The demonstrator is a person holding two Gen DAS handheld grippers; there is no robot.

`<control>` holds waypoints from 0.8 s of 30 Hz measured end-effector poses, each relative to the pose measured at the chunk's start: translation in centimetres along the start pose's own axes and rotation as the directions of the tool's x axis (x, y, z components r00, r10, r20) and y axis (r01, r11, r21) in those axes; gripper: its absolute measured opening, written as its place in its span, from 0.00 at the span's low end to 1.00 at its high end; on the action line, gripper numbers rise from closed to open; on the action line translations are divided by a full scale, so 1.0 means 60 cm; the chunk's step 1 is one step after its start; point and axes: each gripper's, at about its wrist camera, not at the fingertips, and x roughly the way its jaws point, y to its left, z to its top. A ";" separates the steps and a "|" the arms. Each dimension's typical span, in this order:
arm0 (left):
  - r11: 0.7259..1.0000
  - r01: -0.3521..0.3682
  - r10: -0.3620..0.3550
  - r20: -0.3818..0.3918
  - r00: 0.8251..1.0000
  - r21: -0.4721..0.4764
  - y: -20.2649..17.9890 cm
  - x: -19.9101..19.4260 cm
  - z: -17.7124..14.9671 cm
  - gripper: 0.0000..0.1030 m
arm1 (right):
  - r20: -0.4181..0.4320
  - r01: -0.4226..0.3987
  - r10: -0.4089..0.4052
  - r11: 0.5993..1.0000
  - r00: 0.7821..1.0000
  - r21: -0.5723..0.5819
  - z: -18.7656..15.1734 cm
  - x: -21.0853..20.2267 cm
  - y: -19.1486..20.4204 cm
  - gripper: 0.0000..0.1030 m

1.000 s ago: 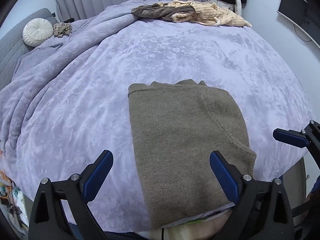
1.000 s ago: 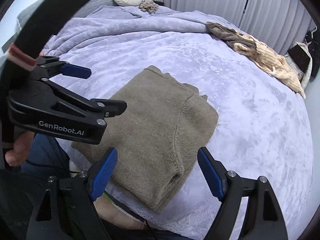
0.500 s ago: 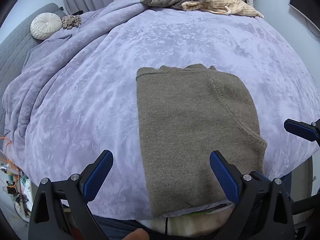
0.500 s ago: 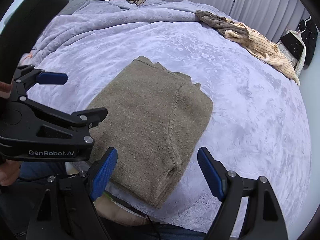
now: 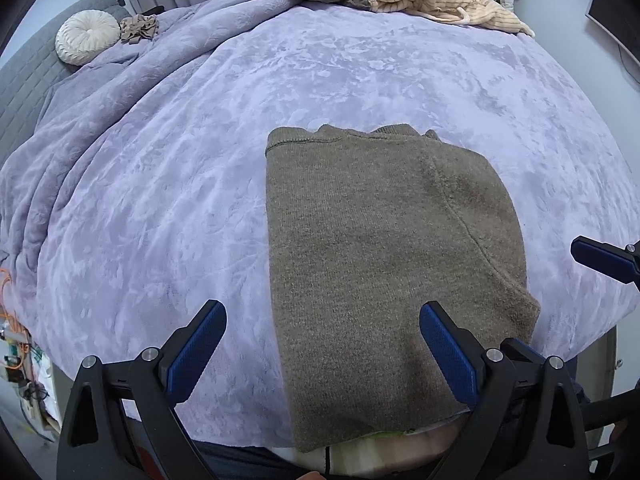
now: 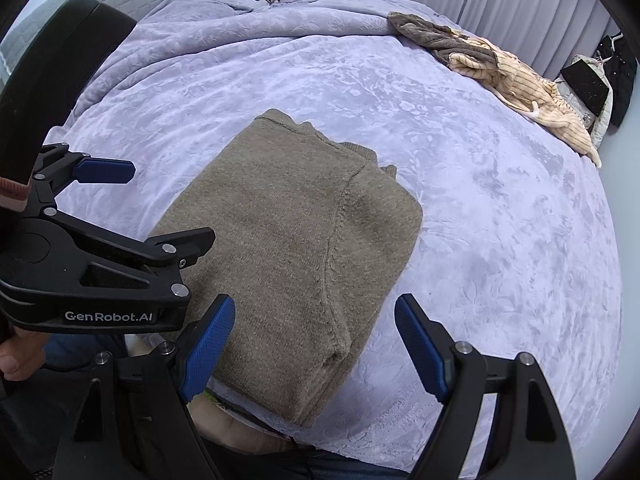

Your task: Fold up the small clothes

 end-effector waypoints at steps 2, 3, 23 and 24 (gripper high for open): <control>1.000 0.003 -0.003 0.000 1.000 -0.001 0.001 0.003 0.004 0.95 | -0.008 0.001 -0.001 1.000 1.000 0.006 0.006 0.004 -0.004 0.82; 1.000 0.005 -0.005 0.000 1.000 -0.002 0.002 0.005 0.006 0.95 | -0.012 0.002 -0.002 1.000 1.000 0.008 0.008 0.006 -0.006 0.82; 0.994 0.094 -0.095 -0.001 0.996 -0.061 0.055 0.029 0.017 0.95 | -0.095 0.050 -0.050 0.999 0.994 -0.003 0.045 0.028 0.018 0.82; 0.993 0.098 -0.099 0.000 0.995 -0.064 0.059 0.030 0.016 0.95 | -0.098 0.054 -0.054 0.999 0.994 -0.007 0.047 0.029 0.021 0.82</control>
